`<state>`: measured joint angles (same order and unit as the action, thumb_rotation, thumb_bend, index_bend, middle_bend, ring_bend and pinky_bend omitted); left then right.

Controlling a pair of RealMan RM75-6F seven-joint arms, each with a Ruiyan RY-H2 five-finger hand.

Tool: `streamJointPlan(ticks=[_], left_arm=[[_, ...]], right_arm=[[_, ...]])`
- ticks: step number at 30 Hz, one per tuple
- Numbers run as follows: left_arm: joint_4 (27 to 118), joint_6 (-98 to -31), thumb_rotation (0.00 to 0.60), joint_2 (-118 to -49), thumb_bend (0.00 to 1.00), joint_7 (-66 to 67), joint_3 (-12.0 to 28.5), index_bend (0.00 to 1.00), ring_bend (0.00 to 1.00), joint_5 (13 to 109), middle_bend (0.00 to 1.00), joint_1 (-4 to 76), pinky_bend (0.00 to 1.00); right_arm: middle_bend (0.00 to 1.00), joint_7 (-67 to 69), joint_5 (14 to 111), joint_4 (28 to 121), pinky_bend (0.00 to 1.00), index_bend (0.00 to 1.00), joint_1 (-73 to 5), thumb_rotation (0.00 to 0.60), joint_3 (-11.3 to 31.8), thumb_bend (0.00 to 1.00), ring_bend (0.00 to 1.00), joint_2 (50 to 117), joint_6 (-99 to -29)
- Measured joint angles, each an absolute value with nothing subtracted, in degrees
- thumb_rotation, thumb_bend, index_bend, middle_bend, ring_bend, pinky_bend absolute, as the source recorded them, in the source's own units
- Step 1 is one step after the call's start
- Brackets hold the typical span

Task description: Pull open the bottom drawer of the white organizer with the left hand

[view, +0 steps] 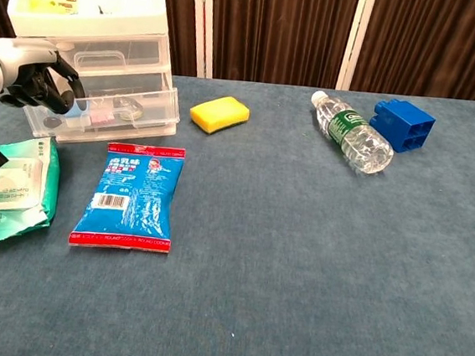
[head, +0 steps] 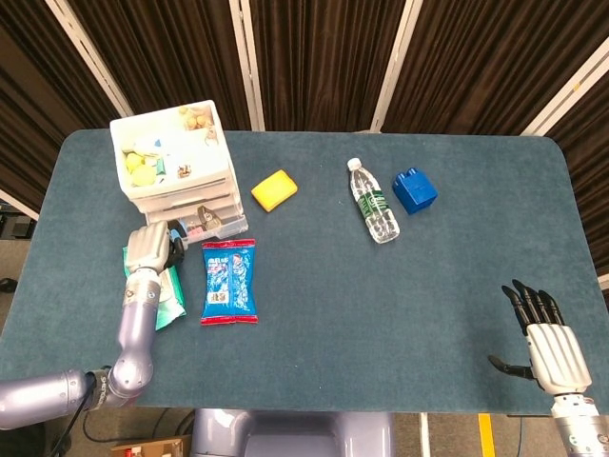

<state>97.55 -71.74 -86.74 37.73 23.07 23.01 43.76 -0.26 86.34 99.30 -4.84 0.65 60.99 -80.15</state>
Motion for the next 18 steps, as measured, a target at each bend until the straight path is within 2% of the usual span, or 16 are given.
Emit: streamJointPlan(ticks=[14,16,18], left_arm=[[102.72,-70.60,0.600,-82.23,0.68,35.69,19.94,0.55,0.93,23.99,0.99,41.58,0.94],[103.54,-70.25,0.600,-81.54,0.68,35.30,19.45,0.52,0.93,24.44,0.99,41.32,0.94],[104.42,-70.01,0.600,-80.94,0.67,35.15,18.99,0.38,0.91,24.75,0.98,41.17,0.93]], right_arm=[[0.00,-0.23,86.32,99.40,0.00,0.00,-4.82,0.600,0.79,0.10,0.00,61.06,-80.36],[0.00,-0.22,86.34,99.40,0.00,0.00,-4.82,0.600,0.80,0.10,0.00,61.10,-80.38],[0.00,-0.27,86.32,99.44,0.00,0.00,-4.81,0.600,0.80,0.10,0.00,61.09,-80.39]])
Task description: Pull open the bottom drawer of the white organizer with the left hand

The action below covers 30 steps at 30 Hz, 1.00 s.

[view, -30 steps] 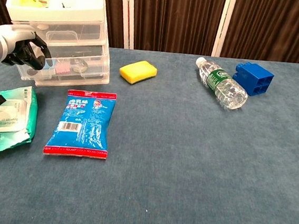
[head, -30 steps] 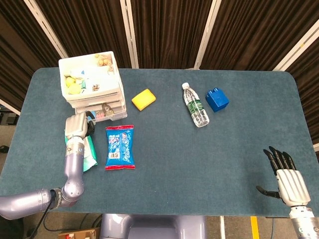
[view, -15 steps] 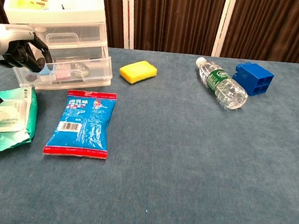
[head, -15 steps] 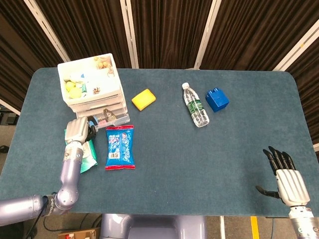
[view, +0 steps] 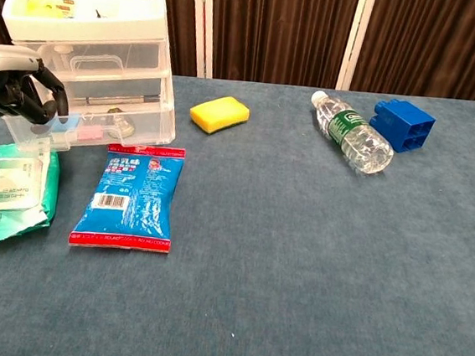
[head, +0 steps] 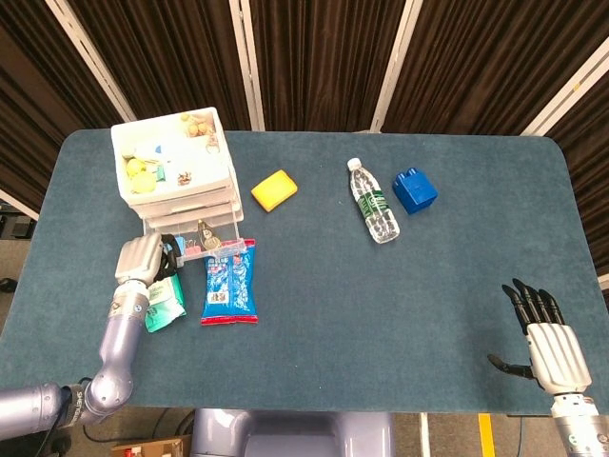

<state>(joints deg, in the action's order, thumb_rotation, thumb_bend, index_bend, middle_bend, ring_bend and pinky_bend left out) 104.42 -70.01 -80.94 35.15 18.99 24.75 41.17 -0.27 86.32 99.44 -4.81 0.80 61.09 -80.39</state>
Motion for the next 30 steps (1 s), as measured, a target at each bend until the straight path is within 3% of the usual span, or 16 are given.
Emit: streamJointPlan(ticks=[2,4,5,9,15,20,26,30], left_arm=[[105.10,-69.95,0.600,-80.41,0.63,35.12,18.59,0.25,0.88,25.09,0.94,41.12,0.92],[105.52,-69.95,0.600,-79.85,0.48,35.28,18.05,0.13,0.81,25.40,0.88,41.13,0.88],[105.66,-69.91,0.600,-79.60,0.34,35.40,17.86,0.08,0.76,25.44,0.81,41.16,0.84],[106.25,-70.13,0.600,-78.59,0.08,36.73,16.94,0.03,0.58,25.88,0.57,41.41,0.72],[110.11,-71.86,0.600,-76.25,0.06,38.77,15.00,0.04,0.45,27.83,0.46,41.24,0.64],[115.52,-74.53,0.600,-73.25,0.07,37.70,12.53,0.06,0.31,34.00,0.34,38.82,0.45],[118.37,-79.72,0.600,-69.77,0.07,33.39,4.74,0.02,0.02,52.41,0.08,31.96,0.17],[115.26,-85.16,0.600,-68.01,0.07,28.90,-2.58,0.00,0.00,69.10,0.01,25.16,0.13]], right_arm=[[0.00,-0.30,86.30,99.44,0.00,0.00,-4.78,0.600,0.79,0.10,0.00,61.09,-80.40],[0.00,-0.29,86.29,99.48,0.00,0.00,-4.77,0.600,0.76,0.10,0.00,61.09,-80.37],[0.00,-0.29,86.30,99.51,0.00,0.00,-4.78,0.600,0.75,0.10,0.00,61.08,-80.35],[0.00,-0.27,86.47,99.50,0.00,0.00,-4.77,0.600,0.72,0.10,0.00,61.05,-80.42],[0.00,-0.28,86.59,99.21,0.00,0.00,-4.78,0.600,0.71,0.10,0.00,61.08,-80.47],[0.00,-0.34,86.25,98.92,0.00,0.00,-4.82,0.600,0.93,0.10,0.00,61.00,-80.48],[0.00,-1.40,85.93,98.63,0.00,0.00,-4.81,0.600,1.24,0.10,0.00,61.29,-80.80],[0.00,-2.60,86.40,98.35,0.00,0.00,-4.60,0.600,1.32,0.10,0.00,61.71,-81.80]])
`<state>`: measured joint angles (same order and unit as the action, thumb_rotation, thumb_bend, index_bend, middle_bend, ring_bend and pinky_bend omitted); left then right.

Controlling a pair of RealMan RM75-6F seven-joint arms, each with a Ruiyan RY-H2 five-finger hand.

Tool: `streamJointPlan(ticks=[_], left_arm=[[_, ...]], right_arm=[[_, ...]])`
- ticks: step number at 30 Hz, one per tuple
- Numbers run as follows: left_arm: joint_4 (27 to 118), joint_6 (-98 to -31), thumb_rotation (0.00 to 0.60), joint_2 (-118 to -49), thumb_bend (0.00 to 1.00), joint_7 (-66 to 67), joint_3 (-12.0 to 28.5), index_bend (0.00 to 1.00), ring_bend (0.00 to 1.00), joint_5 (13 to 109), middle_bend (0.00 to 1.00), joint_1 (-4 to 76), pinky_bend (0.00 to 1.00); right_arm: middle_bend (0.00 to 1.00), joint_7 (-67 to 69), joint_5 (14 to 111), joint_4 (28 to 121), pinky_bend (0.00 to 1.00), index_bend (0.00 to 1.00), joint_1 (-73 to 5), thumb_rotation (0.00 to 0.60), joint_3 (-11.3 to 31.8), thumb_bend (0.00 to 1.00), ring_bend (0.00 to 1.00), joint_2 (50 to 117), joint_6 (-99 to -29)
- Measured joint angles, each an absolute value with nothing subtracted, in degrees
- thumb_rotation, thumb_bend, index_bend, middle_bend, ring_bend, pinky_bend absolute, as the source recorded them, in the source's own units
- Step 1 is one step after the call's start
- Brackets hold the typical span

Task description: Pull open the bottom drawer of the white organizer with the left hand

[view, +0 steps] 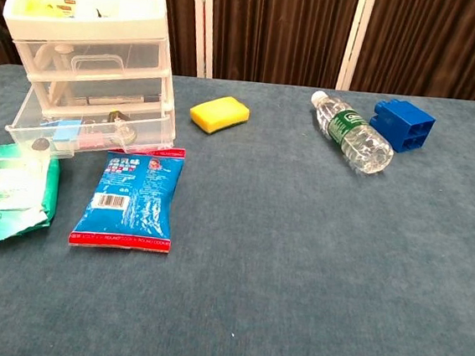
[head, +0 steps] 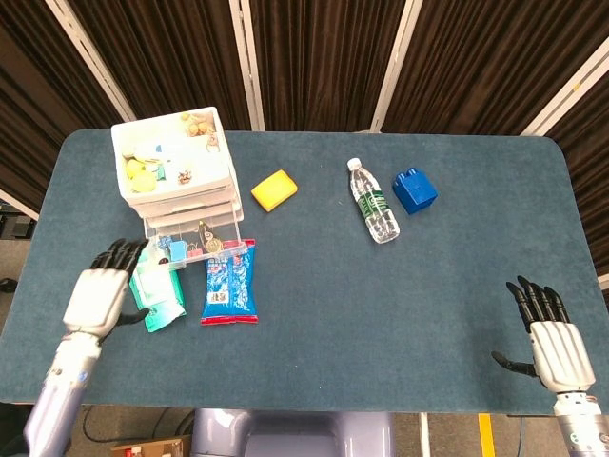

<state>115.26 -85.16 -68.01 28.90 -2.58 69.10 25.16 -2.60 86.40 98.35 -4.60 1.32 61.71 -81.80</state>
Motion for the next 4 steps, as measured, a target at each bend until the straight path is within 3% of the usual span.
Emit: streamJointPlan(ticks=[4], left_arm=[[106.94,-91.70,0.600,-67.33,0.07,24.59,-7.59,0.01,0.00,81.23,0.01,18.68,0.13]], right_arm=[[0.00,-3.36,87.09,97.95,0.00,0.00,-4.17,0.600,1.31,0.10,0.00,62.22,-82.97]])
